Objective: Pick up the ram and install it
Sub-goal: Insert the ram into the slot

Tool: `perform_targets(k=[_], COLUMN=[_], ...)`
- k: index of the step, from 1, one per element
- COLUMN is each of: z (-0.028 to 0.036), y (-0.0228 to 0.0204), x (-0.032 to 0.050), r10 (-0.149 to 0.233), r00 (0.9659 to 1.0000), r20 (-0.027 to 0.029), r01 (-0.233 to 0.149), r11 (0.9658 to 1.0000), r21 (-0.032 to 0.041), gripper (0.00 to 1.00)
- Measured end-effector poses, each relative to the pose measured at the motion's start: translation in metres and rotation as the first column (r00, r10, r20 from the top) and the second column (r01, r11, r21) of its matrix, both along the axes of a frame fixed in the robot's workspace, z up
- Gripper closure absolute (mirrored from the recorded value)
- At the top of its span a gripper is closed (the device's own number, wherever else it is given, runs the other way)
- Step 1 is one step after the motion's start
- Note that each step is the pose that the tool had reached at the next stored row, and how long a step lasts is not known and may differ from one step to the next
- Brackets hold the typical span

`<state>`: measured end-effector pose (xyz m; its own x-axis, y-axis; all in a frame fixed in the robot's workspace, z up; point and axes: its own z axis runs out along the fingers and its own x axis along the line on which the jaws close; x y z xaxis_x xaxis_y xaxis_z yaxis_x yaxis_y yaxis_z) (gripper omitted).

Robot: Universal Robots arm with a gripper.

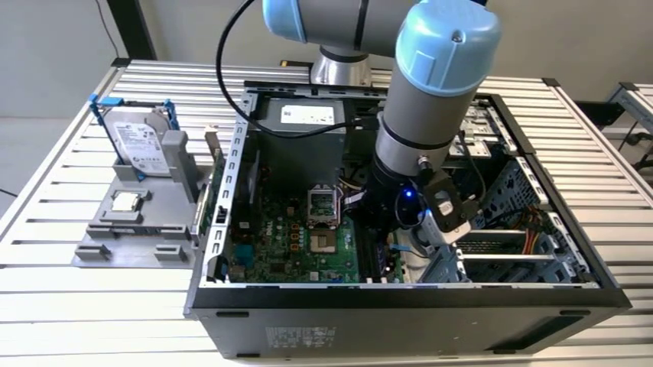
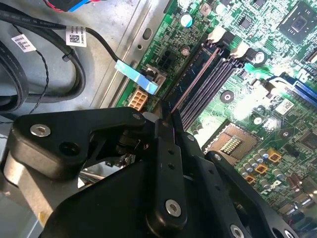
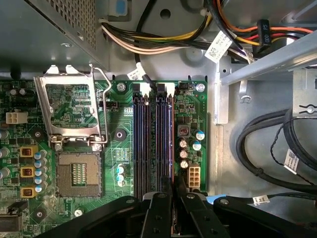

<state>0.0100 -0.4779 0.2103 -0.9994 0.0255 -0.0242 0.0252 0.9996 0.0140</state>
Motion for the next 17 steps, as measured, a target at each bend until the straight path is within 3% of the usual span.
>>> perform_targets(k=[1,2,6,16,17], z=[0.0000,-0.0001,0.0004,0.0450,0.0460], y=[0.0000,-0.0001,0.0000,0.0000,0.0000], x=[0.0000,0.0000,0.0000,0.0000,0.0000], r10=[0.000,0.000,0.000,-0.001,-0.001], r00=[1.0000,1.0000,1.0000,1.0000,1.0000], r20=[0.0000,0.0003,0.0001,0.0000,0.0000], r01=[0.000,0.000,0.000,0.001,0.001], r11=[1.0000,1.0000,1.0000,1.0000,1.0000], r21=[0.0000,-0.0004,0.0001,0.0000,0.0000], gripper=[1.00,0.00,0.00,0.00,0.00])
